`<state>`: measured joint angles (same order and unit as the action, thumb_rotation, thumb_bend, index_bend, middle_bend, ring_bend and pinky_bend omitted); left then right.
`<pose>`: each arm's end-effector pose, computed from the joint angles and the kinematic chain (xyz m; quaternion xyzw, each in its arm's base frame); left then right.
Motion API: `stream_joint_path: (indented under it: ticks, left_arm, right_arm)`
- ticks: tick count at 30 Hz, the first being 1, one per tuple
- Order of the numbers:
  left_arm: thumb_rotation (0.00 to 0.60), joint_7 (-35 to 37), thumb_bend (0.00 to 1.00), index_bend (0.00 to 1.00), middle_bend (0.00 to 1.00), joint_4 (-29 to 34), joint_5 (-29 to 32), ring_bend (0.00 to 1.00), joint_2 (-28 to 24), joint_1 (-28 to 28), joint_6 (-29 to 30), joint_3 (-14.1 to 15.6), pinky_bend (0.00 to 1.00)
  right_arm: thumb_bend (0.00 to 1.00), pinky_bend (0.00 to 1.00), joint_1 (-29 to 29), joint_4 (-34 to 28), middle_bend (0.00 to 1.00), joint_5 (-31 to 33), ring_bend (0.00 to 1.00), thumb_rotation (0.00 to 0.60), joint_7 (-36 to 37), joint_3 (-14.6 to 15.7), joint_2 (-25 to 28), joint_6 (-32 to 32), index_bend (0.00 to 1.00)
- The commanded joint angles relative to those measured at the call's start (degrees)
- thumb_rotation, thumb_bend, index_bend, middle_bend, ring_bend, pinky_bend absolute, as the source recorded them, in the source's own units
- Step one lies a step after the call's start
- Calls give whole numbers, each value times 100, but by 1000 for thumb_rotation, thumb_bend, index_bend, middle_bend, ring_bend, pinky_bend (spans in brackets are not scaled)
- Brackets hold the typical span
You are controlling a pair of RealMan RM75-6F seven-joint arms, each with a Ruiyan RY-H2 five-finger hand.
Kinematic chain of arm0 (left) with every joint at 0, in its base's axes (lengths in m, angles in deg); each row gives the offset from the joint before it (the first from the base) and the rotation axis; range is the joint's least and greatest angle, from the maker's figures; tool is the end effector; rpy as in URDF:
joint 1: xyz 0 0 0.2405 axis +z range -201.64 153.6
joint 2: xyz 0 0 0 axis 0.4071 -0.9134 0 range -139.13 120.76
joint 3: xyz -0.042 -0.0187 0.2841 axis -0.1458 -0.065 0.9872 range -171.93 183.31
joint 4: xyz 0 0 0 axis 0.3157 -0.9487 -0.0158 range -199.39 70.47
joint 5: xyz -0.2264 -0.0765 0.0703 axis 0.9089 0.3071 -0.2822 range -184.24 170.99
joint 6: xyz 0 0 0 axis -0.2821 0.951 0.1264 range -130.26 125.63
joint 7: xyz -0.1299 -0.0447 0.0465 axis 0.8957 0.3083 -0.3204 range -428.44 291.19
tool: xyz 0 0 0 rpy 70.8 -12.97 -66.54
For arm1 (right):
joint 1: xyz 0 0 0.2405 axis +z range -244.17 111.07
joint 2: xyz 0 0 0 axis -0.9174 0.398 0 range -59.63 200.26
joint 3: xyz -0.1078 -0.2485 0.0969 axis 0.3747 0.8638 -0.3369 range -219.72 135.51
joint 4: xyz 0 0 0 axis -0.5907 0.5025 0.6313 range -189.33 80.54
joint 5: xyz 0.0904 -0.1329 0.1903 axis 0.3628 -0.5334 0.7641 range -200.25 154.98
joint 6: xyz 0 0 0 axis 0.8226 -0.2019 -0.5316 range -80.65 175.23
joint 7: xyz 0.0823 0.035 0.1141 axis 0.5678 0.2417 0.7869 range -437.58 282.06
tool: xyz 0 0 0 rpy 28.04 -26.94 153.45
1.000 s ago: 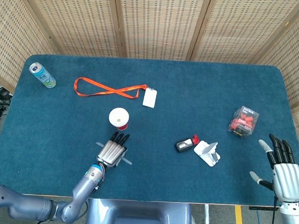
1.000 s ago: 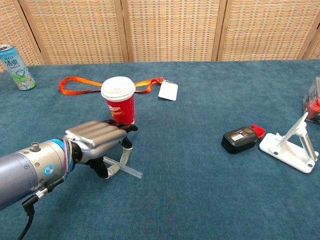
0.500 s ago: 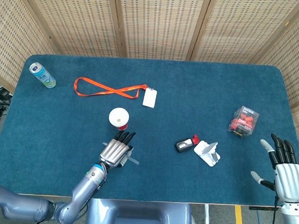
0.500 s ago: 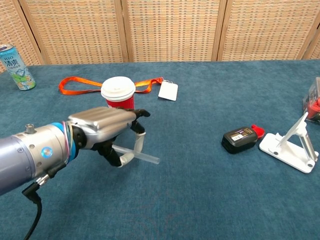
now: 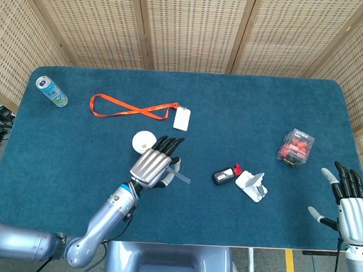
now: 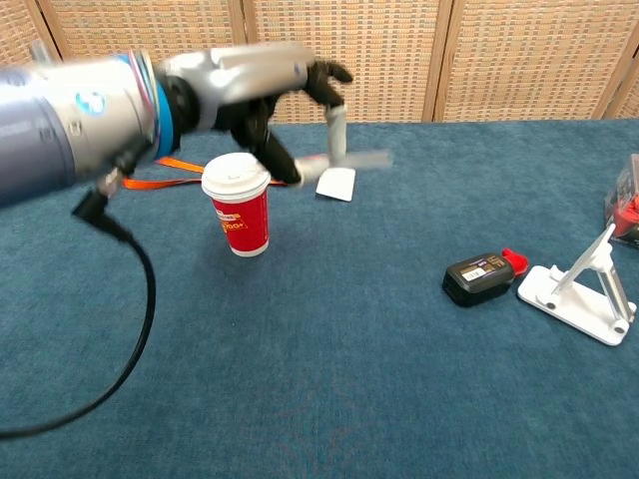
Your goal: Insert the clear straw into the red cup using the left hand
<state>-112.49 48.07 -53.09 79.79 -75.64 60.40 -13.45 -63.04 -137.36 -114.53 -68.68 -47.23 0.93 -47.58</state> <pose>-0.0047 0.3200 -0.0319 -0.7542 -0.3646 -0.4286 0.3385 -0.3593 -0.1872 0.1427 0.5621 -0.3357 0.4873 0.5778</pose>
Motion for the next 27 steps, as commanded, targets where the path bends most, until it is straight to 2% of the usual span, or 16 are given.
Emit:
stream_joint_path:
  ticks: [1,7,13,19,27]
  left_arm:
    - [600,253,469,569,0,253,195,0,-265,-131,14,-334,0]
    - [600,1278,468,581,0,450,642,0,-786,-24,-281,-779,0]
    - [600,3013,468,586,0,441,870,0,-1210,406,-1056,-1016,0]
    - [600,4286,467,602,0,19,374,0,-1370,825,-1486,-985,0]
    - [600,5300,468,623,0,-342,-133,0,-1584,1124,-1777,-967,0]
  right_arm:
    - [61,0,6,21,0,32,0,600,27,-4,-6,35,184]
    - [60,0,32,86,0,128,0,600,97,-26,-23,141,184]
    - [61,0,67,136,0,159,0,600,65,-18,-67,239,184]
    - [61,0,91,135,0,110,0,600,-54,12,-117,265,186]
    - [61,0,106,130,0,88,0,600,-120,30,-146,287,186]
